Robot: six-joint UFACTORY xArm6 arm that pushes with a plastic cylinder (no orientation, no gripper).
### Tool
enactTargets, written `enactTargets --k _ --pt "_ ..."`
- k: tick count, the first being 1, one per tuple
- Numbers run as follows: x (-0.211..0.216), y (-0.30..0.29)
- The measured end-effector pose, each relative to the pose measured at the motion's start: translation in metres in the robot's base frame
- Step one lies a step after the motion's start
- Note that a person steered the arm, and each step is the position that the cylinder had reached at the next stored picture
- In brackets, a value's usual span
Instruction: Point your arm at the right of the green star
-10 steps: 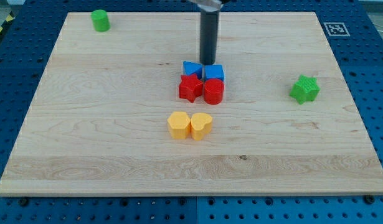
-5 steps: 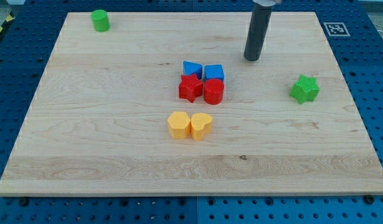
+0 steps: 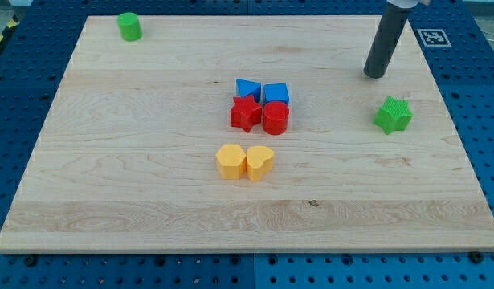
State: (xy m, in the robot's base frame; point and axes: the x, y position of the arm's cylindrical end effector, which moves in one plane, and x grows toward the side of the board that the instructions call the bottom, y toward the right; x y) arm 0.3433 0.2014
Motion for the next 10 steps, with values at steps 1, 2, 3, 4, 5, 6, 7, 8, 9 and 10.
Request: enactTargets --k 1,2,3,4,5,6,7,8,9,10 --pt "-0.005 0.012" --pt "-0.012 0.031" --pt "-0.012 0.033" --pt "-0.011 0.055" --pt "0.002 0.077" --pt "0.027 0.077" --pt "0.051 0.077" --pt "0.058 0.077" --pt "0.068 0.077" --pt "0.09 0.077"
